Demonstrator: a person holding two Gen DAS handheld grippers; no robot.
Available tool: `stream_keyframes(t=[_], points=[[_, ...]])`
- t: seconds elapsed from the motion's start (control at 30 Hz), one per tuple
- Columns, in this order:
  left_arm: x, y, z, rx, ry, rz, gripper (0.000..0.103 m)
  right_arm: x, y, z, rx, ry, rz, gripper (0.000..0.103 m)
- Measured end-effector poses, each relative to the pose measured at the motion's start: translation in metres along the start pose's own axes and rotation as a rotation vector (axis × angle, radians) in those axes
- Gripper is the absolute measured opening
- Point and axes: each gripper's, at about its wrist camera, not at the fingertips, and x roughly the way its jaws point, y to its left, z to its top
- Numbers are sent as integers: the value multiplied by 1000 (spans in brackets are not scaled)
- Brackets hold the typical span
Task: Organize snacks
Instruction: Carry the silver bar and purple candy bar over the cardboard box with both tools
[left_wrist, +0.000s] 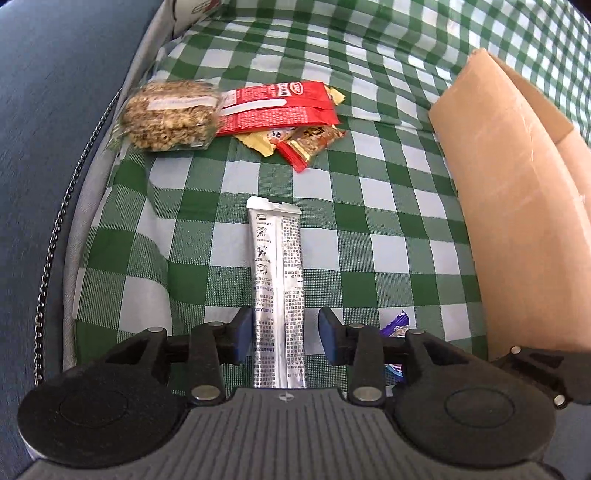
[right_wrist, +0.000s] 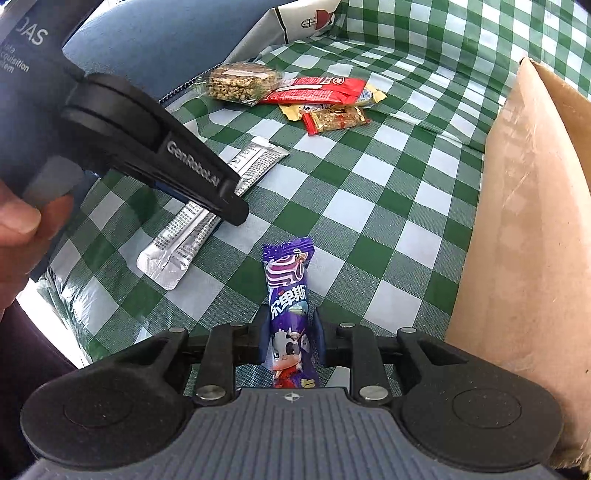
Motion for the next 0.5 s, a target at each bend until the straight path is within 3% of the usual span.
stream_keyframes(t=[0.17,0.33,0.5], points=[[0,-4,-2,29,-3,19,41,-1,1,-1,-23,-4,-10,23],[-2,-3,-1,23,-10,23,27,-6,0,-1,-38,-29,-28,18],[-12,-2,-2,-10,-50,7,24,-23,0,0,-47,-98,-35,18]])
